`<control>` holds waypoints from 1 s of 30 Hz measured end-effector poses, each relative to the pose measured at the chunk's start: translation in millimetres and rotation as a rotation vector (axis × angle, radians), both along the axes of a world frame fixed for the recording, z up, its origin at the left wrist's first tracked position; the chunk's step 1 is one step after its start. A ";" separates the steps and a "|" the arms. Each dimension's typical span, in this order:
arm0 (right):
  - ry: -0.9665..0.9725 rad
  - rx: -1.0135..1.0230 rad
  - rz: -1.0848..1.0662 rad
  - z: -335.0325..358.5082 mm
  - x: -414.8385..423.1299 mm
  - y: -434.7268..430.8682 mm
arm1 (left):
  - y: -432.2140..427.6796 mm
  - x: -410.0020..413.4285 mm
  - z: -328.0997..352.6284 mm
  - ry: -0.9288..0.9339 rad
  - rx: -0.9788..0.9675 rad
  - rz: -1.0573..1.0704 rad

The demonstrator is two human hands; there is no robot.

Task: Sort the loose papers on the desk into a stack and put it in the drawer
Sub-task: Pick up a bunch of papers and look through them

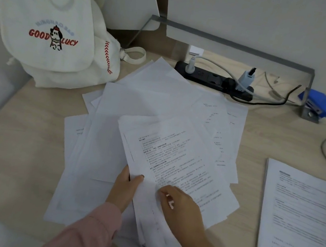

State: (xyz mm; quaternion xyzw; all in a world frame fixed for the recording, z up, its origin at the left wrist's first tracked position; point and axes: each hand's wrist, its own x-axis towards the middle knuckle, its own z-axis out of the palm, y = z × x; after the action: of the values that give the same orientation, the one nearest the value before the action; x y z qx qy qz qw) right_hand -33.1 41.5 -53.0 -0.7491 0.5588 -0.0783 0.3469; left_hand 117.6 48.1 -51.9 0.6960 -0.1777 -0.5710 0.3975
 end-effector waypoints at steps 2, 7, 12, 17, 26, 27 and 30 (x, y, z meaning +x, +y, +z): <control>-0.077 0.009 -0.090 1.6 -9.1 -4.5 | 0.0 0.5 0.6 -0.022 -0.014 -0.008; -0.174 0.040 -0.440 10.0 -50.0 -38.5 | -1.4 2.8 14.5 -0.104 -0.117 -0.036; -0.521 0.307 -0.512 43.3 -70.3 -74.9 | -13.3 4.7 42.8 -0.142 -0.251 -0.065; -0.738 0.316 -0.548 72.5 -70.1 -79.8 | -30.3 1.9 76.8 -0.196 -0.412 -0.026; -0.930 0.143 -0.531 114.6 -58.6 -77.2 | -51.4 -9.1 109.5 -0.160 -0.588 0.096; -0.928 0.126 -0.531 115.3 -61.0 -77.6 | -51.6 -9.5 110.4 -0.160 -0.599 0.101; -0.886 0.130 -0.563 106.8 -68.4 -76.5 | -49.0 -9.9 104.1 -0.146 -0.576 0.085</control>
State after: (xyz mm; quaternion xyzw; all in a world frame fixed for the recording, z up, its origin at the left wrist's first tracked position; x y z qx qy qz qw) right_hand -101.6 -35.0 53.8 -0.4422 0.5418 -0.4428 0.5612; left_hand 107.7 -0.9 52.2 0.6006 -0.3312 -0.4286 0.5881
